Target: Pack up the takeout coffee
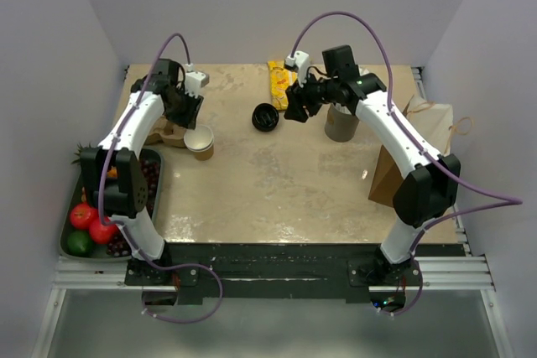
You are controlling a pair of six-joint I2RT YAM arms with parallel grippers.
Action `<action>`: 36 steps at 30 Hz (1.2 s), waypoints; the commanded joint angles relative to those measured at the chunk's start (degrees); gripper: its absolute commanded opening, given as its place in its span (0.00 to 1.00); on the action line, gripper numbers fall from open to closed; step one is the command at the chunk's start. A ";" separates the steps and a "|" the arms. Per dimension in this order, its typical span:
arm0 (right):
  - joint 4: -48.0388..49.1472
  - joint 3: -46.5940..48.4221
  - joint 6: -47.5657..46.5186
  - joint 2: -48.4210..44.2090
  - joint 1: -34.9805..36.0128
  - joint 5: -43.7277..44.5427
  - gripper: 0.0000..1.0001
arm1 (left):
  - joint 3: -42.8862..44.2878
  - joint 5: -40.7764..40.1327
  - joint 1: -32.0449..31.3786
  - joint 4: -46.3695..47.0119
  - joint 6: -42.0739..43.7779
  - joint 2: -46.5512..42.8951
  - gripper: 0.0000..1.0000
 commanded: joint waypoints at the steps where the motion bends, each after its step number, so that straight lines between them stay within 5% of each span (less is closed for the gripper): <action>1: 1.05 1.59 1.22 -0.82 0.29 -1.85 0.56 | 2.70 -2.81 0.38 -0.75 0.51 1.01 0.40; 21: 1.32 1.50 1.84 -0.47 0.64 -2.20 0.56 | 3.32 -2.02 0.47 -1.72 0.43 3.03 0.22; 36: 2.11 0.71 1.93 -0.21 0.82 -2.55 0.56 | 2.18 -3.34 0.56 -2.24 0.60 2.94 0.21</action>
